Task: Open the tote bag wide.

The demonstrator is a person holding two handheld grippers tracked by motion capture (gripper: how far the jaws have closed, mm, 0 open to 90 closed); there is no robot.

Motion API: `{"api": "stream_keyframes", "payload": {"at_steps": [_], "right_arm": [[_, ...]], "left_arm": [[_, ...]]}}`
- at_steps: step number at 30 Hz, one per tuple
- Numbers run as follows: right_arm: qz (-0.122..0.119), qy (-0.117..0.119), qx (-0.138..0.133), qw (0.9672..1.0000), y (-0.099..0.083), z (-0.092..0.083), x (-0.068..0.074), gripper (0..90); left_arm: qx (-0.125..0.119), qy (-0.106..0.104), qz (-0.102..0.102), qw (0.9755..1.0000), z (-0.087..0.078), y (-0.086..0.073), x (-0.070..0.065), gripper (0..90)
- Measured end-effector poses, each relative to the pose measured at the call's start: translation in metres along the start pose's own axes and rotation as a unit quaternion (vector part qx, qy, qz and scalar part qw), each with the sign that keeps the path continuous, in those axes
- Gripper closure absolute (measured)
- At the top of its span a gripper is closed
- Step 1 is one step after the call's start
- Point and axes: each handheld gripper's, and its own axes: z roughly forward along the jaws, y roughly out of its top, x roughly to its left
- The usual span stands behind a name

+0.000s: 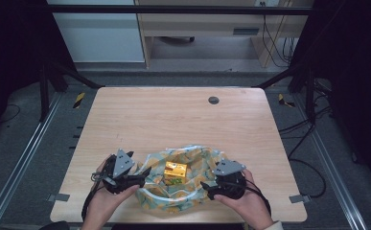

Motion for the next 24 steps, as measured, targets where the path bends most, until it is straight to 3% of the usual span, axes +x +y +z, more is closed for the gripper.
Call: {"api": "stream_keyframes", "payload": {"at_steps": [9,17,20,24], "right_arm": [[0.048,-0.025,-0.037,0.9979,0.011,-0.019,-0.028,14.1],[0.087,-0.055,-0.047,0.9936,0.006,-0.027,-0.051,12.5],[0.105,-0.063,-0.052,0.9911,0.001,-0.03,-0.06,10.8],[0.114,-0.079,-0.055,0.9888,-0.005,-0.032,-0.067,9.8]], "left_arm": [[0.005,0.013,-0.005,0.9999,-0.005,0.011,0.017,15.5],[0.026,0.027,-0.014,0.9992,-0.007,0.003,0.039,12.2],[0.046,0.045,-0.008,0.9979,-0.008,-0.001,0.048,11.8],[0.043,0.049,-0.029,0.9974,-0.011,-0.008,0.059,11.7]]}}
